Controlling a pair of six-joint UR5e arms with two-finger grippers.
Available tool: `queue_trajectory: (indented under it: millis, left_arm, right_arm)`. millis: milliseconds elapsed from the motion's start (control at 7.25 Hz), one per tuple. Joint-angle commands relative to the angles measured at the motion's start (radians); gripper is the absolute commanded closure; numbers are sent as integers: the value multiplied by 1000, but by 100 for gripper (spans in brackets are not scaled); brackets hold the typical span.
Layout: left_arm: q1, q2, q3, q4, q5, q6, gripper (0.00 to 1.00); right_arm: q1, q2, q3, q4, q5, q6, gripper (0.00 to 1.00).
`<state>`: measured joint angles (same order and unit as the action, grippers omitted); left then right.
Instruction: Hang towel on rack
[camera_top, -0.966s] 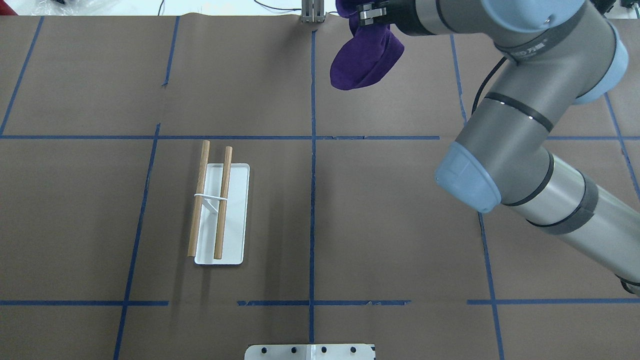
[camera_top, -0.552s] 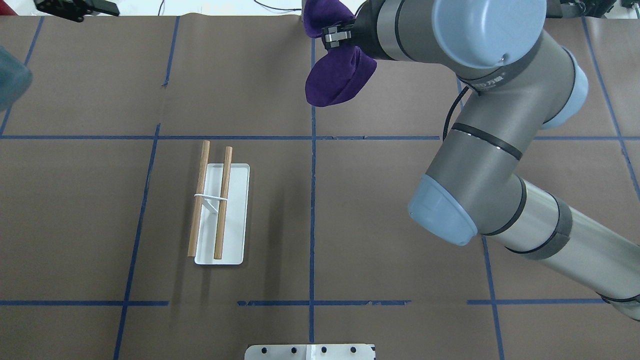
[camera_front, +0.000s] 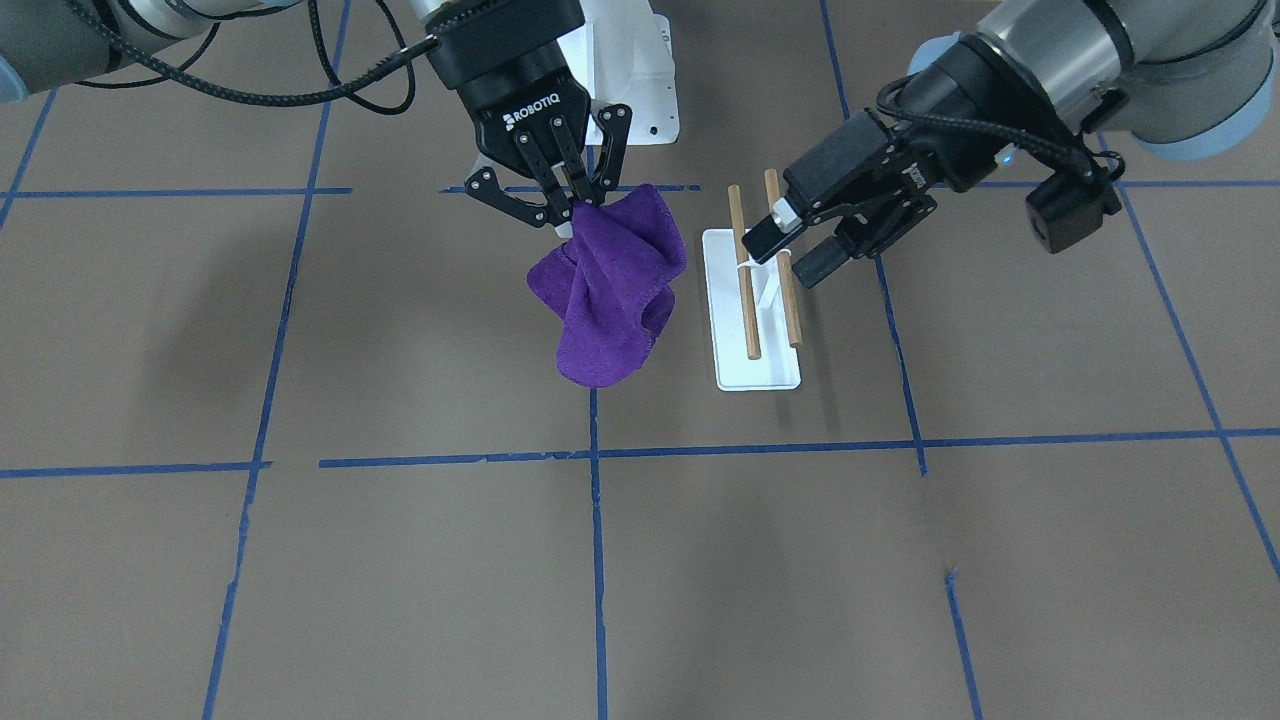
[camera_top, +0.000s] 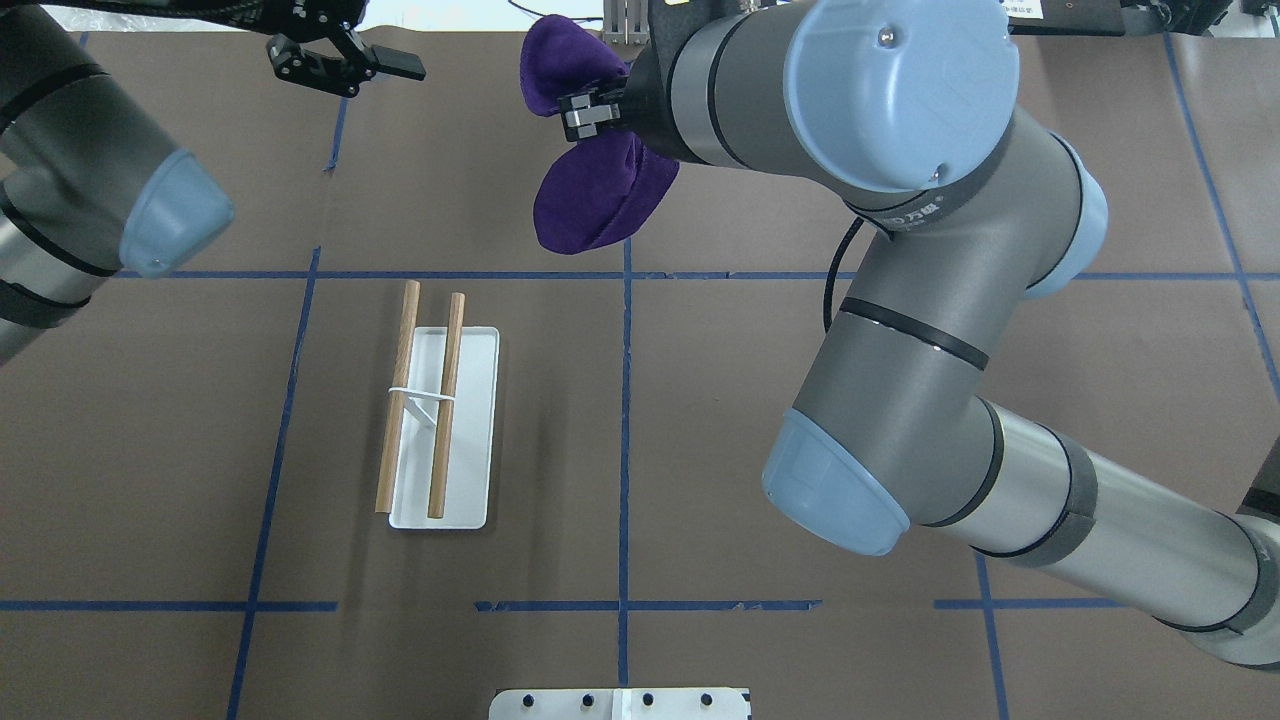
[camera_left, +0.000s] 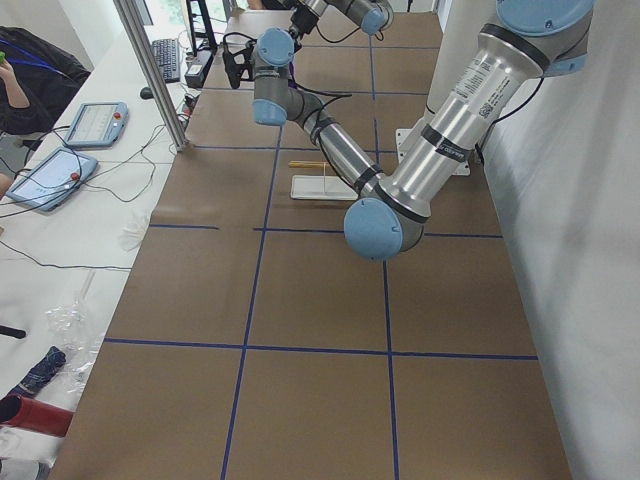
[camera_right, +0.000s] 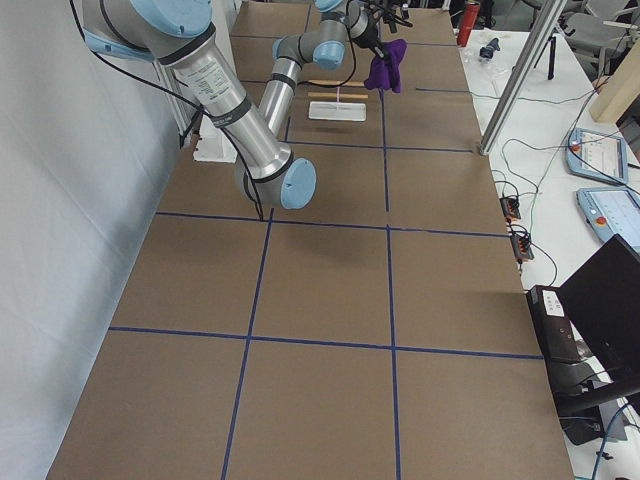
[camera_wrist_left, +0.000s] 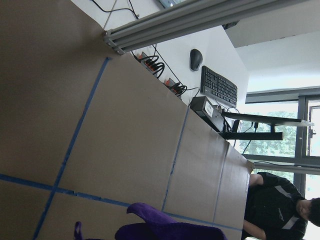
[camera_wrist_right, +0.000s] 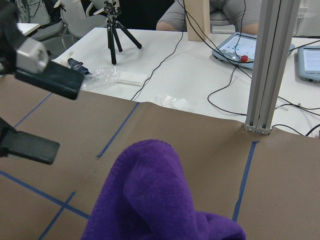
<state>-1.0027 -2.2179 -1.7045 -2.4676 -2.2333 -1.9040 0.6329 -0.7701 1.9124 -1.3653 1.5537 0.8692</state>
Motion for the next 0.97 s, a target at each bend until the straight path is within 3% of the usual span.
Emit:
queue_trajectory:
  millis: [0,414,828]
  left_arm:
    - [38,-40,16,-10,3,-4,0]
    - [55,-72,46,-8,3,-4,1]
    - [62,-80,59,-8,3,-4,16]
  right_arm:
    - [-18,3,11,0,-1,1,100]
    - [-27,2,22,0,-1,1,100]
    - [-29,2,23,0,0,1,100]
